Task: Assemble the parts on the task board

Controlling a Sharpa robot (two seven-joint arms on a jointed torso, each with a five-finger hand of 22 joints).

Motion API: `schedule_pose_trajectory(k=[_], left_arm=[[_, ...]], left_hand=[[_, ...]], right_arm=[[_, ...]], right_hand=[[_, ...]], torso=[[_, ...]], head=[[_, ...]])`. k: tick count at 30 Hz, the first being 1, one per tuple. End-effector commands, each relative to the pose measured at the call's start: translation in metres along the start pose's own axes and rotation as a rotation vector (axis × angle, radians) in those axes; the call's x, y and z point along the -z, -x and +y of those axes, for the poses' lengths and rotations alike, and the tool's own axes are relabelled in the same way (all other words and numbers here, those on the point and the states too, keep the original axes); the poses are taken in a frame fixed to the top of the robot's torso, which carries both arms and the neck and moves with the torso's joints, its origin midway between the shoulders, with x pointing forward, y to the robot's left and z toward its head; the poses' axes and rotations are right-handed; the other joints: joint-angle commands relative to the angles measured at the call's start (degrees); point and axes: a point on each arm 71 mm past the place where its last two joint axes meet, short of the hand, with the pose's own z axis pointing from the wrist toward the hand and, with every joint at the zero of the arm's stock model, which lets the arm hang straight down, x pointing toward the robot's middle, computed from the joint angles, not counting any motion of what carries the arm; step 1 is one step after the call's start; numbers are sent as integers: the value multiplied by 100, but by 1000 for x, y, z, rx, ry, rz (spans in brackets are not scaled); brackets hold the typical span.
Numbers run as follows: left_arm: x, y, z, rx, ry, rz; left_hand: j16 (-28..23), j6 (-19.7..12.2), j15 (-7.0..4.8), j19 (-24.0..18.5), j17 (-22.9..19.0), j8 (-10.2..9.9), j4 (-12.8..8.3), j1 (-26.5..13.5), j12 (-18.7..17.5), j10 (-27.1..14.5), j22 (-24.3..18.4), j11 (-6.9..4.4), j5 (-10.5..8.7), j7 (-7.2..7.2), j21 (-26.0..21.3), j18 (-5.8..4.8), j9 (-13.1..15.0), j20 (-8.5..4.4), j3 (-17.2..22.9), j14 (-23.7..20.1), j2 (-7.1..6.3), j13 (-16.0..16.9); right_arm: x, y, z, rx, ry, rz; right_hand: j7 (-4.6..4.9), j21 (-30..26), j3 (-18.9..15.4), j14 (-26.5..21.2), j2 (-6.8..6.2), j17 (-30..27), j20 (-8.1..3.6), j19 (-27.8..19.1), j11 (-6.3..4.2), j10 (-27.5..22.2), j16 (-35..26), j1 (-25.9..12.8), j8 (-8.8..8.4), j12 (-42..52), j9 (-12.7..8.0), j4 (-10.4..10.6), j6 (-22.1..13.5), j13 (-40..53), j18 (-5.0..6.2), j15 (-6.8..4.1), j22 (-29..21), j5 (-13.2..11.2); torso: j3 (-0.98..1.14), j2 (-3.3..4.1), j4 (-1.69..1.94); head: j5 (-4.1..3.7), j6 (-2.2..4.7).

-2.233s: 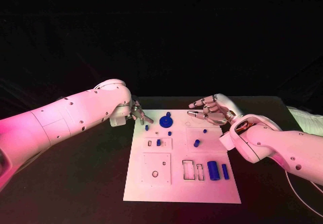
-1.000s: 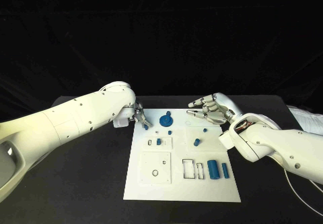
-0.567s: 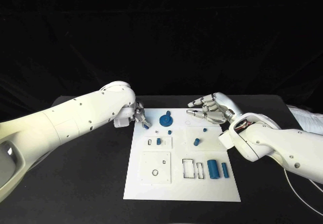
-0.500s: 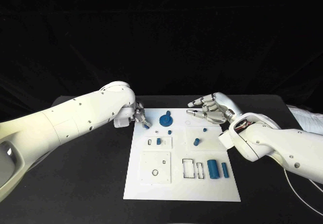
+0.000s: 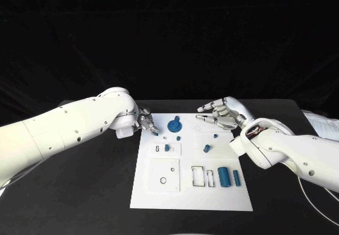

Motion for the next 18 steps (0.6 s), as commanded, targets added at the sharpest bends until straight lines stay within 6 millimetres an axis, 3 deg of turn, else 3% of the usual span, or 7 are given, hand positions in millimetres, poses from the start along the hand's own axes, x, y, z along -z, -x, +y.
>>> schedule_pose_trajectory(k=[1, 13, 18], left_arm=[[6, -3, 0, 67, -27, -36], [11, -38, 13, 59, -27, -74], [9, -46, 14, 35, -20, -70]], left_hand=[[18, 23, 25, 181, 1507, 37, -530, -67, 42, 42, 902, 1, -28, -30, 11, -38, 3, -2, 568, 601, 2, 26], [18, 41, 16, 209, 1507, 80, -522, -136, 92, 78, 941, -12, -35, -45, 44, -49, 35, -8, 618, 601, -28, 70], [18, 43, 14, 210, 1507, 86, -521, -145, 90, 78, 942, -13, -36, -47, 44, -49, 40, -10, 625, 601, -31, 66]], right_arm=[[0, -2, 0, 2, 4, 15], [0, -2, -1, 1, 1, 15], [1, -2, -2, 0, 0, 16]], right_hand=[[-2, -23, -33, 293, 18, 48, -13, -42, -45, 13, -29, -43, 1, 21, 5, 12, 5, -7, 56, -50, 475, 13], [-2, -23, -33, 293, 18, 48, -13, -42, -45, 13, -29, -43, 1, 21, 5, 12, 5, -7, 56, -50, 475, 13], [-1, -30, -37, 291, 21, 40, -14, -48, -45, 11, -37, -44, 0, 14, 8, 12, 4, -12, 58, -51, 466, 35]], torso=[[0, -2, 2], [-17, -16, 40], [-16, -7, 20]], head=[[37, -5], [42, -31], [61, -23]])
